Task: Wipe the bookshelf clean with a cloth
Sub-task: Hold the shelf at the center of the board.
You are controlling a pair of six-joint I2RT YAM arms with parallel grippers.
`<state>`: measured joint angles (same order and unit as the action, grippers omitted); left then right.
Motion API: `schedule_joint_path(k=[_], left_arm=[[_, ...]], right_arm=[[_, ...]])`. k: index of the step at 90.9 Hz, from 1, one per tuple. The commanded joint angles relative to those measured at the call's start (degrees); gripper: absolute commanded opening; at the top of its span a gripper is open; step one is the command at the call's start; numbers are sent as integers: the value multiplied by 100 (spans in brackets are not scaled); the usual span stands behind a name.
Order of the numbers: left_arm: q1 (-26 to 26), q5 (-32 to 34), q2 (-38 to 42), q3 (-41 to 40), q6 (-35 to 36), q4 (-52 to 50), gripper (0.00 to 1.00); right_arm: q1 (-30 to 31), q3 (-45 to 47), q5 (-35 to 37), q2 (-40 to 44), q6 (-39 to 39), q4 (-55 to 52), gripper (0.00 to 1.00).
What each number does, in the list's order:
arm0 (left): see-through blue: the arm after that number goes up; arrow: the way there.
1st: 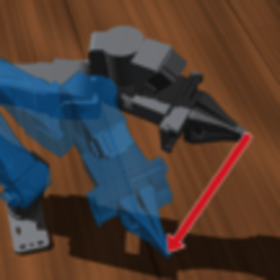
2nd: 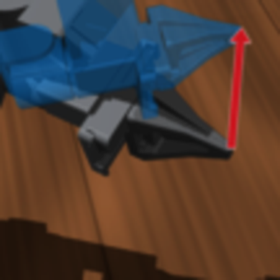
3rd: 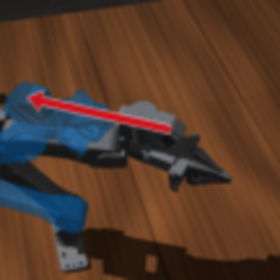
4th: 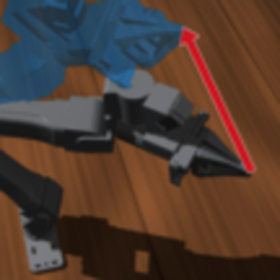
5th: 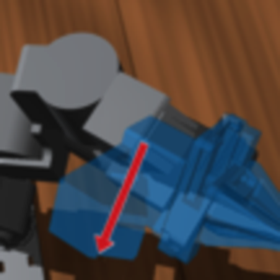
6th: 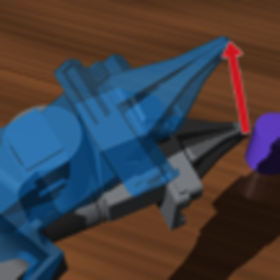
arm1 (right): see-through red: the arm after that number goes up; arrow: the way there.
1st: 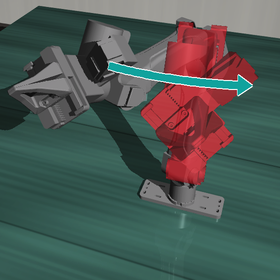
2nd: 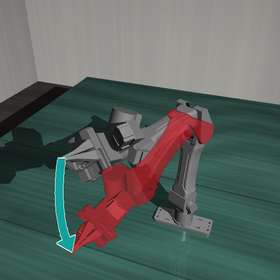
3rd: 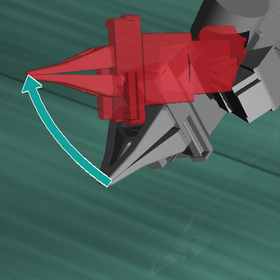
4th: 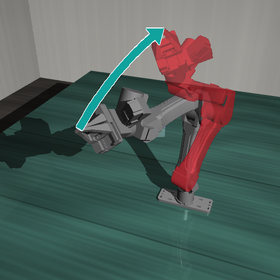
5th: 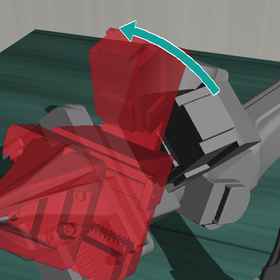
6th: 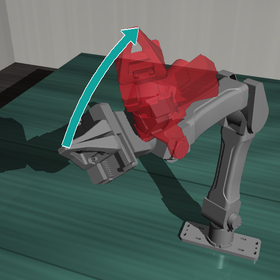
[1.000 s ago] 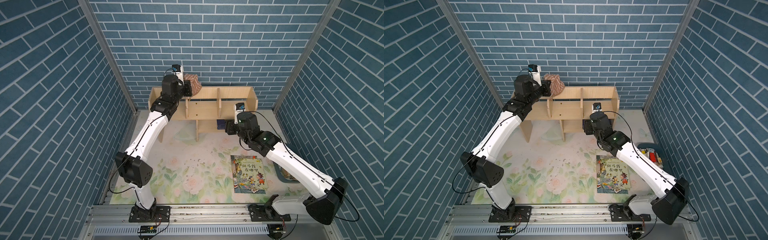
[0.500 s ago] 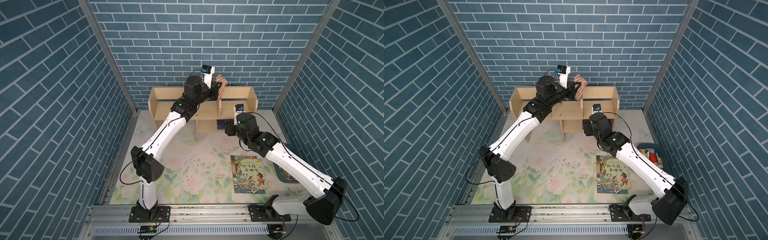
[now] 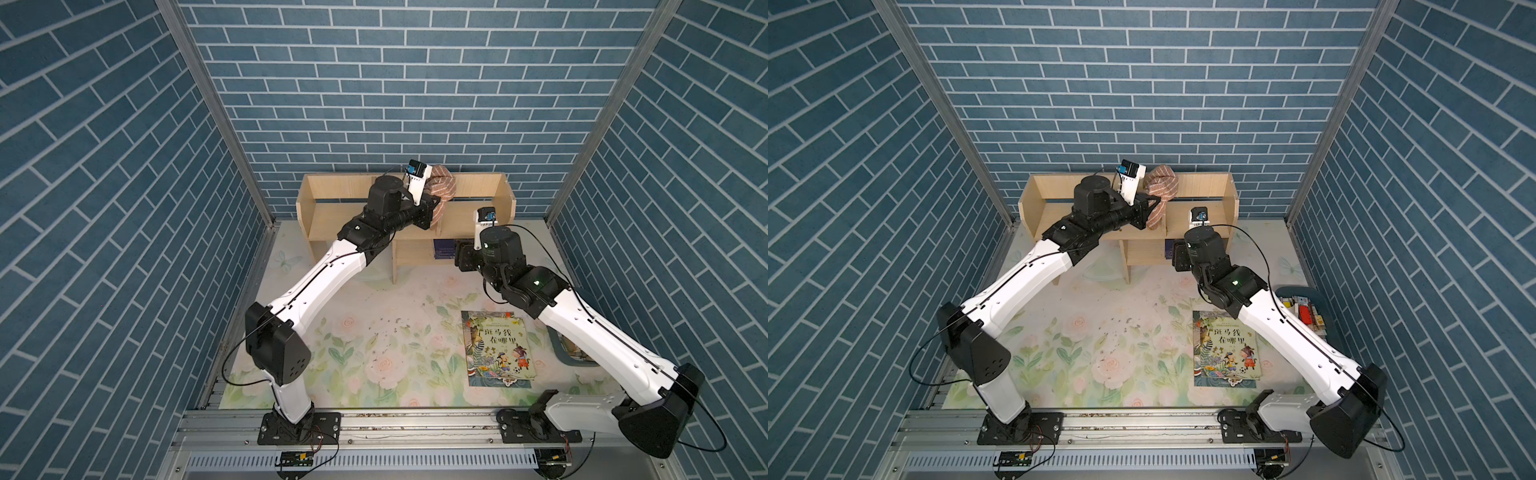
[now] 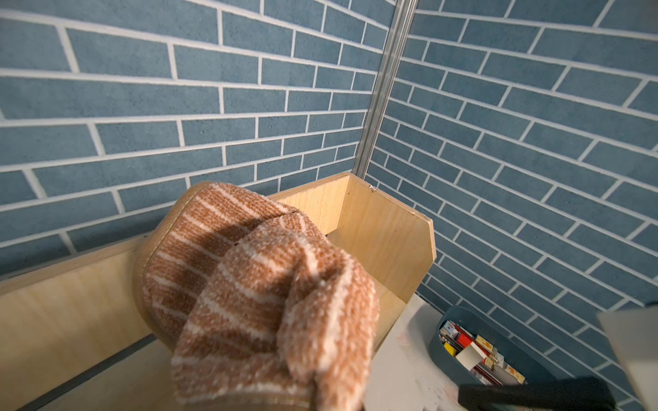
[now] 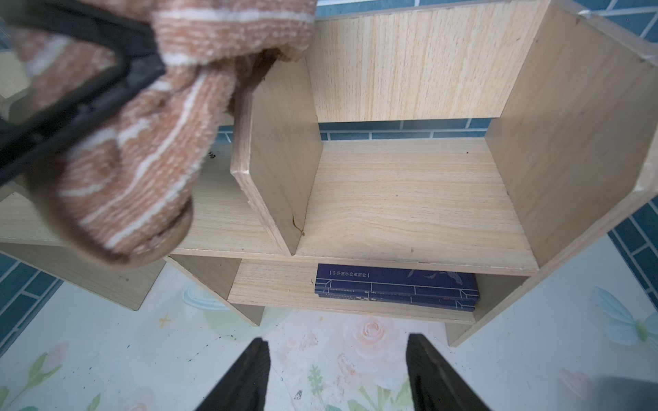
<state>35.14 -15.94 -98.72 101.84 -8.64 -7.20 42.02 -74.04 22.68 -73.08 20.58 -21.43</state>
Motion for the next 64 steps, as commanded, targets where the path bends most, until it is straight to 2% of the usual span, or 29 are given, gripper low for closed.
schedule_joint_path(k=[1,10,19,27,42,64], left_arm=[[-4,-16,571,-308,313,179,0],[-12,49,833,-467,501,98,0],[-91,851,912,-538,789,-72,0],[-424,1463,795,-453,682,-320,0],[-982,1407,977,-749,283,-60,0],[-1057,1393,1142,-1034,210,52,0]], right_arm=[[21,69,10,145,-80,100,64],[26,94,19,174,-89,97,64],[25,141,33,220,-89,118,65],[30,182,19,250,-81,147,65],[25,246,11,290,-74,174,64],[26,288,-70,293,-16,244,64]])
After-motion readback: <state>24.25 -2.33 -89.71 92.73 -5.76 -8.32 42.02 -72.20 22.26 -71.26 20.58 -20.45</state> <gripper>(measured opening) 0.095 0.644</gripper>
